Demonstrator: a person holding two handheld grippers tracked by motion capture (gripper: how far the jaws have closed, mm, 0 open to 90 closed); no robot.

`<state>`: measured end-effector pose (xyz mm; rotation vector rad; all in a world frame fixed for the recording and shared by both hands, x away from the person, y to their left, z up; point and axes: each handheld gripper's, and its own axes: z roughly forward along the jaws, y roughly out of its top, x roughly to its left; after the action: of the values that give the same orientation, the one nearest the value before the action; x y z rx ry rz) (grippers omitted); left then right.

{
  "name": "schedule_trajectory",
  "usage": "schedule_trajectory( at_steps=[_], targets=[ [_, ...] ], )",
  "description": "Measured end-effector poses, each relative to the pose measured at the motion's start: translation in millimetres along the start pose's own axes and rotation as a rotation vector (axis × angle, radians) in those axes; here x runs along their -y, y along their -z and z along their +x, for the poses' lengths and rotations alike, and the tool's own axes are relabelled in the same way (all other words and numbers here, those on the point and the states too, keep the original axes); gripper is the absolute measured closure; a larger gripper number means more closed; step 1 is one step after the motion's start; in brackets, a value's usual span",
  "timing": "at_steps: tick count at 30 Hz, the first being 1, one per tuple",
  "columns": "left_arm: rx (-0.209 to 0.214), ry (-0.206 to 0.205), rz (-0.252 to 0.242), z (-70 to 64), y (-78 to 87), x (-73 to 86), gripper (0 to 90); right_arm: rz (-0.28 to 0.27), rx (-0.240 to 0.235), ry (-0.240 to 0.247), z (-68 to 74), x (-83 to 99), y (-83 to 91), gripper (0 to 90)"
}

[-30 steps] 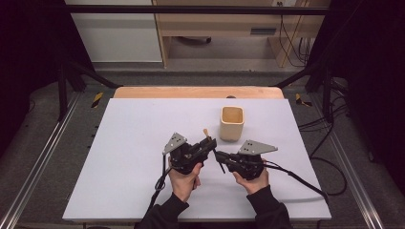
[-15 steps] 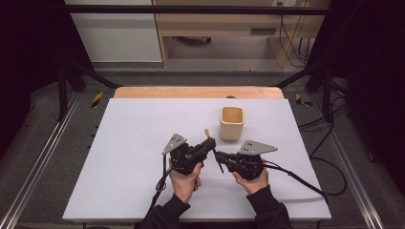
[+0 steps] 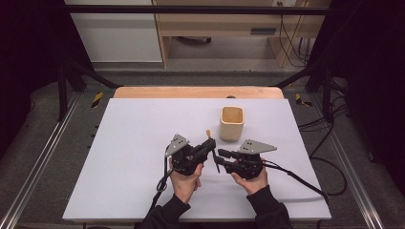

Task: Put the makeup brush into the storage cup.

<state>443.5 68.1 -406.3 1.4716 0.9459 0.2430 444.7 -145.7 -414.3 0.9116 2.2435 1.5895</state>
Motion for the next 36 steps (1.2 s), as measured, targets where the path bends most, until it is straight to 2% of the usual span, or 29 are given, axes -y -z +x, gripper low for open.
schedule_trajectory(
  at_steps=[4,10,15,22,26,36],
  targets=[
    [-0.002,-0.042,0.008,-7.3,-2.0,2.2,83.1,0.013,-0.002,-0.005,-0.2,1.0,-1.6,66.7],
    [-0.002,-0.093,0.035,-15.0,-6.4,5.6,83.1,0.022,-0.008,-0.013,-0.5,0.6,-1.0,73.8],
    [-0.002,-0.108,0.047,-16.0,-7.3,6.7,83.1,0.026,-0.008,-0.017,-0.5,0.5,-0.7,82.7],
    [0.0,-0.114,0.06,-15.4,-7.9,5.8,82.2,0.033,-0.005,-0.025,0.0,0.9,-1.0,83.5],
    [-0.001,-0.118,0.066,-13.8,-6.8,3.4,73.6,0.025,0.001,-0.023,0.0,0.5,-0.2,83.6],
    [0.001,-0.194,0.062,-3.9,12.6,-11.5,46.6,0.021,0.042,-0.012,-1.6,-0.1,0.8,83.6]
  ],
)
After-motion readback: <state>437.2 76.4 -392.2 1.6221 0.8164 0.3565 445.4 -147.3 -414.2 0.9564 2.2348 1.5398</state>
